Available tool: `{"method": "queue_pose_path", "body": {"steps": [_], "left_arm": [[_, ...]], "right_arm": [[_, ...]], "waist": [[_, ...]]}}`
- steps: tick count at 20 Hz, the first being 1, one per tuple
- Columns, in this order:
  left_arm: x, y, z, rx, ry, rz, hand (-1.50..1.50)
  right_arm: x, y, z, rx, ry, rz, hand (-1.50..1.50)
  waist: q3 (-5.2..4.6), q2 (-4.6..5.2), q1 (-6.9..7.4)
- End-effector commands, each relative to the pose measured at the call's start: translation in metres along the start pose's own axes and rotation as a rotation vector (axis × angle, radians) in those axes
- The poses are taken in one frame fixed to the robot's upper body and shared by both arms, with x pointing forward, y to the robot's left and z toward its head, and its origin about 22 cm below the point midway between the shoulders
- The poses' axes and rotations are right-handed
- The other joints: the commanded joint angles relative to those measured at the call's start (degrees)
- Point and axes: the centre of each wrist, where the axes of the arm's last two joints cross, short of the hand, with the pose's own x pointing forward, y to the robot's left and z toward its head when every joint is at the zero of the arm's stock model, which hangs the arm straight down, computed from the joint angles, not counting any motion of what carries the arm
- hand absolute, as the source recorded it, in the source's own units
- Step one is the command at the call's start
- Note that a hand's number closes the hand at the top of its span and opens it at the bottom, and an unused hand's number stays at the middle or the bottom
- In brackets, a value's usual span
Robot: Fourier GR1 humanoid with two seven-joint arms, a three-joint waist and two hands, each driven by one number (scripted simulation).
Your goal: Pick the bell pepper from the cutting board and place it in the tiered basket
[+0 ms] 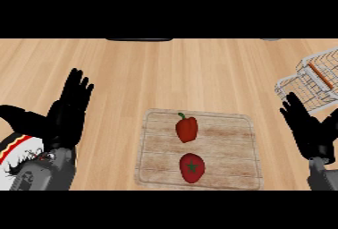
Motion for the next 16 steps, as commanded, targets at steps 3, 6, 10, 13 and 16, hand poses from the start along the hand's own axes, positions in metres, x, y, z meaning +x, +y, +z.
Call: {"method": "queue_pose_path", "body": {"steps": [3, 6, 10, 13, 16], "left_arm": [[0.001, -0.002, -0.004, -0.044, -0.091, -0.17, 0.0], [0.002, 0.001, -0.006, -0.096, -0.185, -0.323, 0.0], [-0.017, -0.015, 0.004, -0.133, -0.155, -0.314, 0.0], [-0.024, -0.016, 0.005, -0.106, -0.141, -0.326, 0.0], [-0.044, 0.0, 0.012, -0.113, -0.139, -0.335, 0.0]], "right_arm": [[0.061, 0.05, -0.019, 0.287, -0.286, -0.179, 1.5], [0.11, 0.086, -0.019, 0.508, -0.563, -0.341, 1.5], [0.069, 0.098, -0.037, 0.575, -0.314, -0.52, -1.5], [0.06, 0.101, -0.035, 0.81, -0.359, -0.559, -1.5], [0.064, 0.055, -0.046, 0.893, -0.449, -0.481, -1.5]], "waist": [[1.19, -1.15, 1.08], [1.58, -1.01, 2.73], [1.36, -0.39, 2.57], [1.2, -0.86, 1.15], [1.02, -0.95, 0.54]]}}
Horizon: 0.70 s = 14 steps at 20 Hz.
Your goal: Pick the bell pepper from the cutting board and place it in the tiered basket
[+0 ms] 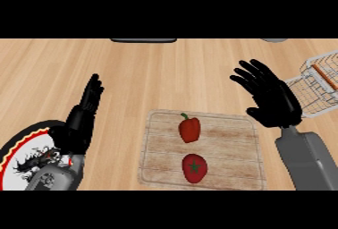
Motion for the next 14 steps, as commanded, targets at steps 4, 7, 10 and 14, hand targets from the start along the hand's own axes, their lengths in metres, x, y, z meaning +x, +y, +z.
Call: {"method": "queue_pose_path", "body": {"steps": [4, 7, 10, 14], "left_arm": [[0.002, -0.002, 0.0, 0.03, -0.01, -0.022, 0.0], [-0.005, -0.012, 0.009, 0.021, 0.006, -0.019, 0.0], [-0.01, -0.005, 0.004, 0.019, 0.029, -0.037, 0.0], [-0.008, -0.003, 0.0, 0.006, 0.029, -0.033, 0.0]], "right_arm": [[0.078, -0.04, 0.022, 0.269, 0.03, 0.277, -1.5], [0.123, -0.024, 0.01, 0.338, 0.107, 0.613, -1.5], [0.163, 0.015, -0.007, 0.459, 0.182, 0.907, -1.5], [0.175, 0.066, -0.025, 0.537, 0.192, 1.202, -1.5]], "waist": [[-0.19, -0.61, -1.3], [-0.29, -0.89, -1.2], [-0.48, -1.13, -1.92], [-0.44, -0.82, -1.07]]}}
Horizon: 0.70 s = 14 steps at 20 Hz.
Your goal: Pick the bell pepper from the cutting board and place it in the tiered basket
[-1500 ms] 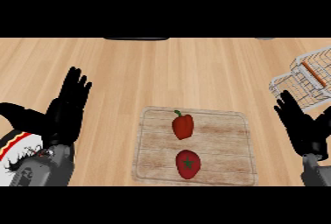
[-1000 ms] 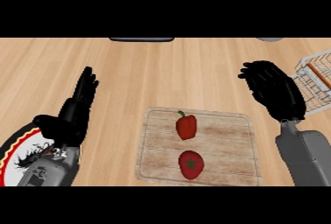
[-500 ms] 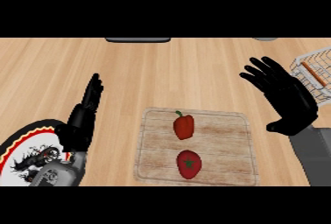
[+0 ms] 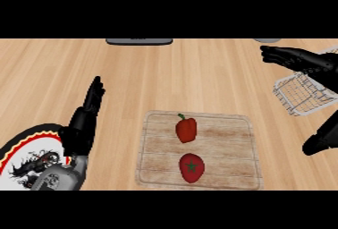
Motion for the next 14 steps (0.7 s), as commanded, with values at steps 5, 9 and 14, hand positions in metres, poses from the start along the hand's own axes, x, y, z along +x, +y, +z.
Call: {"method": "queue_pose_path", "body": {"steps": [5, 9, 14], "left_arm": [[0.001, -0.011, 0.0, -0.001, -0.009, 0.013, 0.0], [0.007, -0.011, 0.007, -0.029, 0.013, 0.004, 0.0], [-0.006, 0.0, -0.005, -0.01, -0.009, 0.002, 0.0]], "right_arm": [[0.076, 0.037, -0.043, 0.13, 0.164, 0.477, -1.5], [0.085, 0.091, -0.065, 0.166, 0.213, 0.496, -1.5], [0.115, 0.103, -0.091, 0.211, 0.261, 0.53, -1.5]], "waist": [[0.0, 0.15, 0.13], [0.06, 0.04, 0.31], [0.04, 0.29, 0.16]]}}
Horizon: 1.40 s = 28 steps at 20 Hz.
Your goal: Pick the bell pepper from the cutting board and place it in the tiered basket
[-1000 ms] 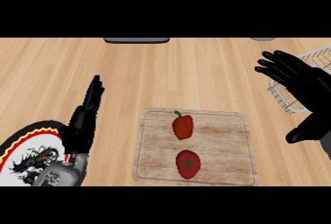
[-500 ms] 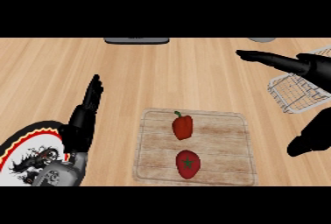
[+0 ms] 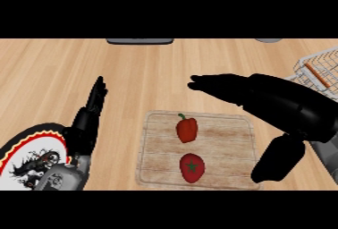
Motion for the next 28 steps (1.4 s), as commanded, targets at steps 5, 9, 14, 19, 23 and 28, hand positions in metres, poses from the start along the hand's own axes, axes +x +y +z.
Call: {"method": "queue_pose_path", "body": {"steps": [5, 9, 14, 19, 23, 28], "left_arm": [[-0.009, -0.007, 0.007, 0.02, -0.011, 0.004, 0.0], [0.007, -0.008, -0.009, 0.008, 0.005, 0.018, 0.0], [0.012, -0.005, 0.0, 0.01, -0.023, 0.01, 0.0], [0.002, -0.002, -0.013, 0.025, -0.01, 0.018, 0.0], [-0.016, -0.01, 0.01, -0.017, -0.001, -0.002, 0.0], [-0.012, 0.009, -0.004, 0.011, -0.007, 0.003, 0.0]], "right_arm": [[0.038, 0.01, -0.007, 0.055, 0.059, 0.065, -1.5], [0.034, 0.019, -0.025, 0.14, 0.124, 0.109, -1.5], [0.028, 0.022, -0.02, 0.16, 0.163, 0.109, -1.5], [0.03, 0.03, -0.014, 0.151, 0.205, 0.177, -1.5], [0.025, 0.046, -0.044, 0.145, 0.232, 0.233, -1.5], [0.019, 0.032, -0.026, 0.151, 0.219, 0.252, -1.5]], "waist": [[0.04, 0.07, -0.18], [0.06, 0.13, -0.13], [0.08, 0.09, -0.09], [0.06, 0.12, -0.36], [0.08, 0.25, 0.39], [0.07, 0.16, -0.04]]}}
